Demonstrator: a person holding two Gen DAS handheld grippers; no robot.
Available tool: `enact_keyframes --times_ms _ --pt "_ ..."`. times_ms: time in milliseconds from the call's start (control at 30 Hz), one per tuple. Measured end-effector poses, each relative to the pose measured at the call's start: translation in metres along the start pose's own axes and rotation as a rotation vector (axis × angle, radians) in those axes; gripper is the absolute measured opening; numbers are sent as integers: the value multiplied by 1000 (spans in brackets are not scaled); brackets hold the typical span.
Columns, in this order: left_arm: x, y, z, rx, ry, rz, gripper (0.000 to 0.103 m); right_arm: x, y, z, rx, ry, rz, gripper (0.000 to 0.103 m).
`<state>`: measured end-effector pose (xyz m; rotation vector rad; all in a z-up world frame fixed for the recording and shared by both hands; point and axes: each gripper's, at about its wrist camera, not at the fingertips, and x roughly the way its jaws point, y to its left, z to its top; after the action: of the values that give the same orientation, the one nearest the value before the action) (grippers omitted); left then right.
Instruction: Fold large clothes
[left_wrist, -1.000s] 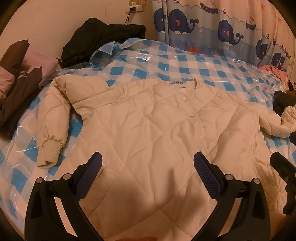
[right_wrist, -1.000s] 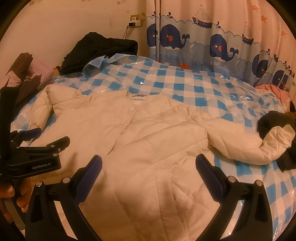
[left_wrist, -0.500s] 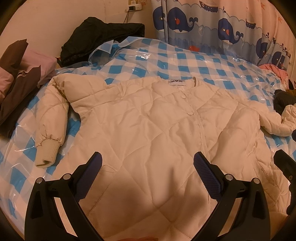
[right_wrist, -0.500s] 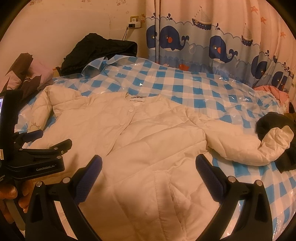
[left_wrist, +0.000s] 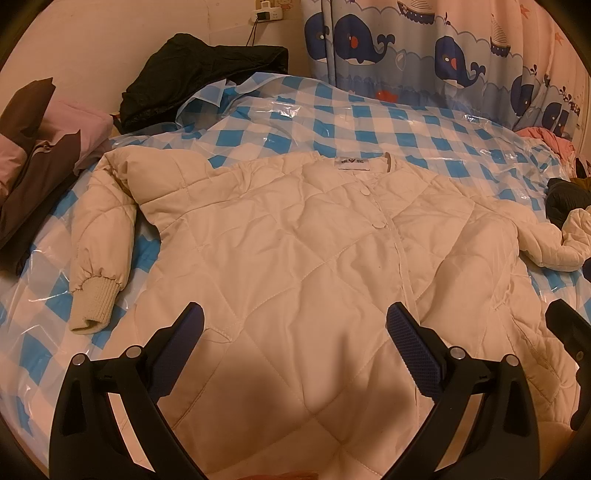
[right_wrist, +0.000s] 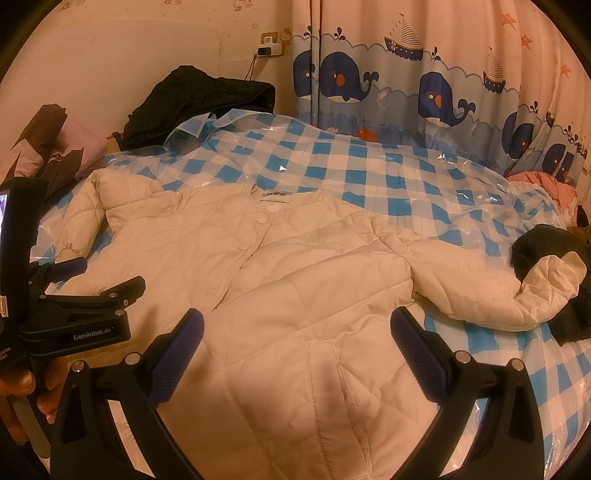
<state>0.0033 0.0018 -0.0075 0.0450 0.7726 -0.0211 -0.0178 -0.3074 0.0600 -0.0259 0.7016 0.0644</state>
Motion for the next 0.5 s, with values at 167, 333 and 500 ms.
enact_keyframes --times_ms 167,333,500 --pt "1 0 -1 0 1 -1 95 0 0 0 -1 1 0 97" --pt "0 0 0 -1 2 0 95 0 0 0 -1 0 -1 97" --pt "0 0 0 -1 2 0 95 0 1 0 -2 0 -2 97"
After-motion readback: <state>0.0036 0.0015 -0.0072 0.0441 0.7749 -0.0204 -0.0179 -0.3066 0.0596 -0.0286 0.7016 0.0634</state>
